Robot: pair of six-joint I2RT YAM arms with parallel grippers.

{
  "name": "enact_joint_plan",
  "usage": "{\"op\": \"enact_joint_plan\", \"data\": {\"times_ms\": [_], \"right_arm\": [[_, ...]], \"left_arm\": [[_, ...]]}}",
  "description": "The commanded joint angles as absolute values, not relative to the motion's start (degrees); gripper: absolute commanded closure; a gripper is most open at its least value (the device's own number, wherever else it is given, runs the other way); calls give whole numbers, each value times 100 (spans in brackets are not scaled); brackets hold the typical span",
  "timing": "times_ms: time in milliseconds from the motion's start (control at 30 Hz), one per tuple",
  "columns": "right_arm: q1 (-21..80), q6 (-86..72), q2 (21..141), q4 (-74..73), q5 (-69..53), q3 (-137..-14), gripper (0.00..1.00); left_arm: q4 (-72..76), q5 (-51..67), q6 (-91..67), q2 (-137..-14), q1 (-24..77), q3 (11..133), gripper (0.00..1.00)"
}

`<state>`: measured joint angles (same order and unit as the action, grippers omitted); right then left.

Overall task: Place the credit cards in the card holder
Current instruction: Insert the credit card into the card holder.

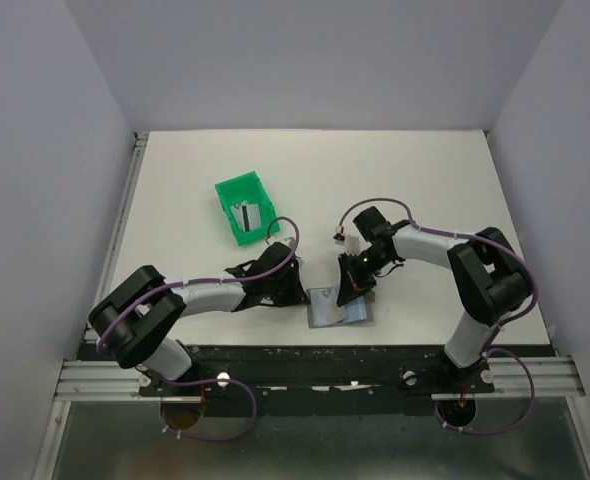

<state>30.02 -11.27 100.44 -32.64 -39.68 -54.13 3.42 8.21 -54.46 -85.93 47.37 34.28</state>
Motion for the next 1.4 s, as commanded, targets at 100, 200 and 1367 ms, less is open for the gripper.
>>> {"op": "enact_joint_plan", "data": {"times_ms": [100, 200, 1367], "right_arm": [[3164, -1511, 9984, -2910, -3753, -5089, 100], [3182, -1722, 9914, -2655, -3613, -5010, 100], [3445, -2953, 9131, -1372, -3198, -4500, 100]], "left_arm": [[281, 659, -5414, -8684, 4764, 3349, 100], [299, 668, -5423, -8701, 4772, 3340, 100], [431, 756, -5440, -8754, 4772, 3234, 100]]}}
